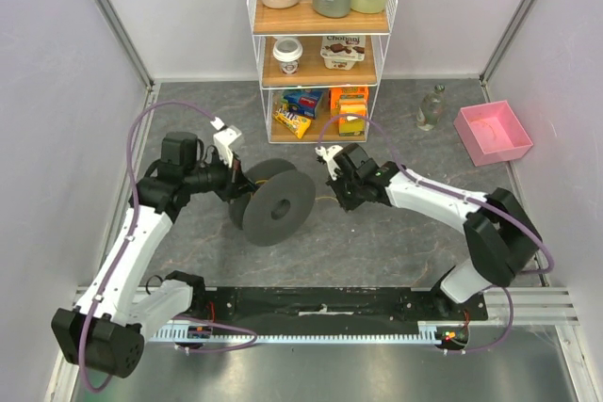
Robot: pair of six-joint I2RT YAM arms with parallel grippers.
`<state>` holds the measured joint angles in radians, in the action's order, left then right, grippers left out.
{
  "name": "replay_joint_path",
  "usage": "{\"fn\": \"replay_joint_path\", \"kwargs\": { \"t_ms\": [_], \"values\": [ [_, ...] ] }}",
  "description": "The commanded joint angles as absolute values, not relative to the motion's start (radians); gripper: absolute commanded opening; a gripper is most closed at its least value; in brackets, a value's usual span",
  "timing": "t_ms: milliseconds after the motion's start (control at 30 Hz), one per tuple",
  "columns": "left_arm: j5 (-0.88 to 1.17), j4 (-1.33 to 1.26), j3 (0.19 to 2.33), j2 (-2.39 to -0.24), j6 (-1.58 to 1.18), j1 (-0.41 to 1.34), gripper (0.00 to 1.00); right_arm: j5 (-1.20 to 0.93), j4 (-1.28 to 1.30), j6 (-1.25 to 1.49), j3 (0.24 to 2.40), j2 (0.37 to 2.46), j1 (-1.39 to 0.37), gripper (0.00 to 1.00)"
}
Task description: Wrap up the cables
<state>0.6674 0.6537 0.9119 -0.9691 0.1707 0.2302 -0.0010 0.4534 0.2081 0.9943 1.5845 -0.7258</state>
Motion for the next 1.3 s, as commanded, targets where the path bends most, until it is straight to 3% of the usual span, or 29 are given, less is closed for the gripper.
{"fn": "replay_joint_path", "kwargs": {
  "t_ms": [0,300,500,767,1100,1267],
  "values": [
    [0.749,0.522,1.043,-0.974,-0.119,0.177,0.02,-0.136,0.357,0.08,0.97,1.464,-0.729,0.0],
    [0.551,0.463,1.137,-1.019,-0.415,0.133,0.02,-0.308,0.357,0.038,0.917,1.276,-0.729,0.0],
    [0.43,0.471,1.137,-1.046,-0.492,0.141,0.02,-0.44,0.399,-0.054,0.997,1.236,-0.776,0.0],
    [0.33,0.485,1.094,-1.051,-0.384,0.212,0.02,-0.417,0.492,-0.169,1.158,1.201,-0.891,0.0],
    [0.291,0.514,1.005,-1.0,-0.146,0.363,0.02,-0.347,0.52,-0.268,1.388,1.246,-0.905,0.0],
    [0.263,0.525,1.0,-0.991,-0.149,0.362,0.02,-0.299,0.526,-0.235,1.364,1.244,-0.902,0.0]
  ]
}}
